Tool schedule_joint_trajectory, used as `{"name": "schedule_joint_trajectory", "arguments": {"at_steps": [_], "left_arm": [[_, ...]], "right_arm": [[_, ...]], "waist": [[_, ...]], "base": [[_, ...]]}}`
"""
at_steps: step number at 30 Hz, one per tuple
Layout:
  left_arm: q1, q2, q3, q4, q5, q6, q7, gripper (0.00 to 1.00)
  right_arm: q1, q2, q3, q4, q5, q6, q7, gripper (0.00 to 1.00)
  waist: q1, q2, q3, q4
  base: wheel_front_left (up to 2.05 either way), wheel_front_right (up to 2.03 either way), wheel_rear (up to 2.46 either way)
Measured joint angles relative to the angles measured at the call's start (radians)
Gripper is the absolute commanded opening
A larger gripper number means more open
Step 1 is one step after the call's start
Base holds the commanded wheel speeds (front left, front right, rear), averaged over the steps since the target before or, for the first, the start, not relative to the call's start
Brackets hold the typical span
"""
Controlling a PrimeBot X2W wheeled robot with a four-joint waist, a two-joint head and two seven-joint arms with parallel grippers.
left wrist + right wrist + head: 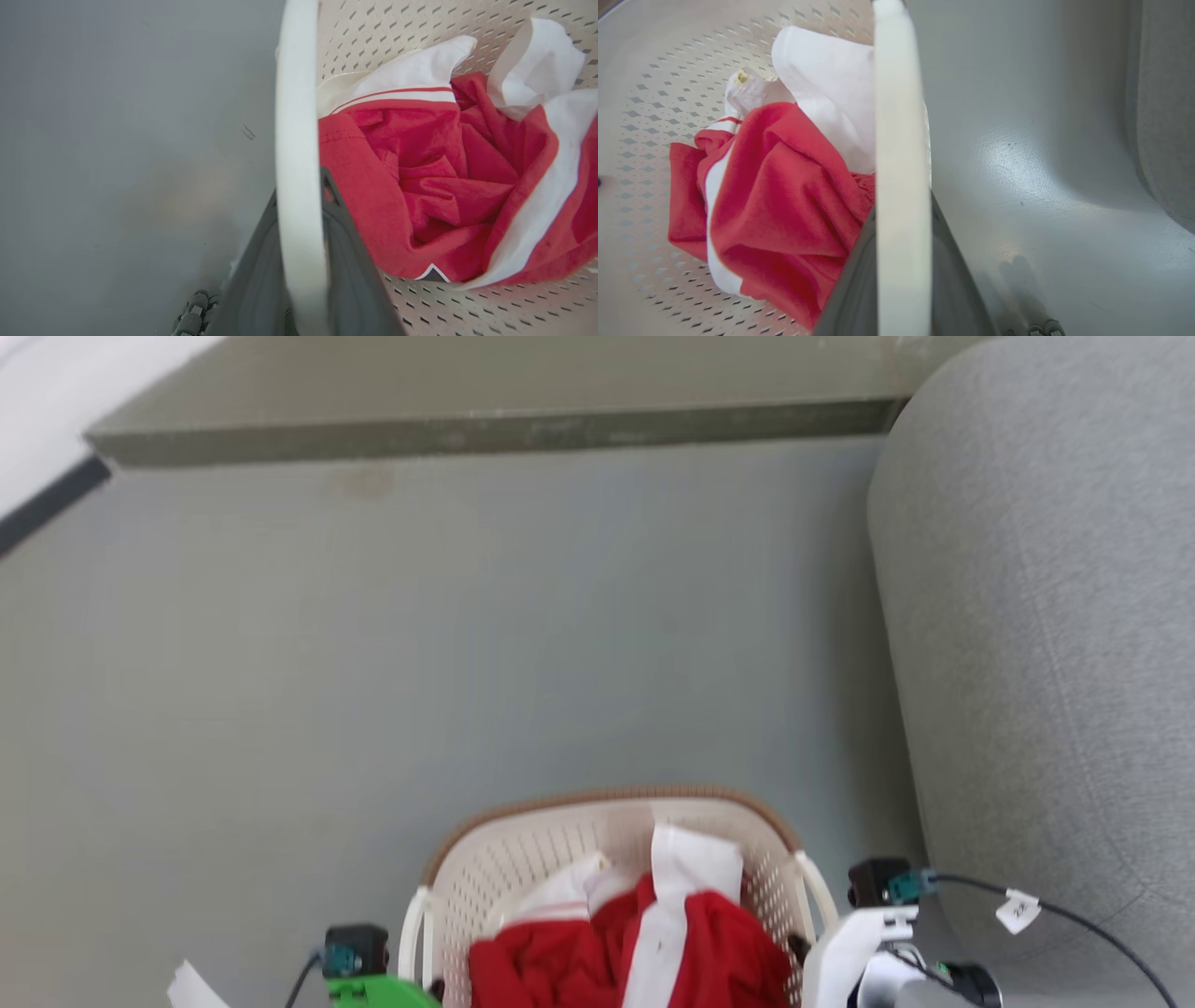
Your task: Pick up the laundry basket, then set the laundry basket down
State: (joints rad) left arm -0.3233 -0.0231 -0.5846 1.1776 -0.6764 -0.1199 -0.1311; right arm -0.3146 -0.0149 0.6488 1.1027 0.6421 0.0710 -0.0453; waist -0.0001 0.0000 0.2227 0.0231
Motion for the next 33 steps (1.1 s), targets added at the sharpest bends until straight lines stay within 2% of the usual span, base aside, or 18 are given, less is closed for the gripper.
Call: {"name": "schedule_joint_trajectory", "arguments": {"at_steps": [8, 17, 33], "left_arm": [[0.071, 0.002, -0.018, 0.007, -0.015, -0.001, 0.017, 0.0], [0.111, 0.006, -0.033, 0.004, -0.038, 0.0, 0.026, 0.0], [0.117, 0.017, -0.056, -0.021, -0.044, 0.006, 0.026, 0.0]], "right_arm": [[0.075, -0.001, 0.041, -0.014, 0.042, -0.013, 0.029, 0.0], [0.12, -0.005, 0.079, -0.042, 0.083, -0.046, 0.048, 0.0], [0.121, -0.015, 0.123, -0.078, 0.118, -0.083, 0.055, 0.0]], "waist": [[0.0, 0.0, -0.102, -0.013], [0.0, 0.0, -0.198, -0.027], [0.0, 0.0, -0.235, -0.039]], "base": [[0.0, 0.0, 0.0], [0.0, 0.0, 0.0], [0.0, 0.0, 0.0]]}}
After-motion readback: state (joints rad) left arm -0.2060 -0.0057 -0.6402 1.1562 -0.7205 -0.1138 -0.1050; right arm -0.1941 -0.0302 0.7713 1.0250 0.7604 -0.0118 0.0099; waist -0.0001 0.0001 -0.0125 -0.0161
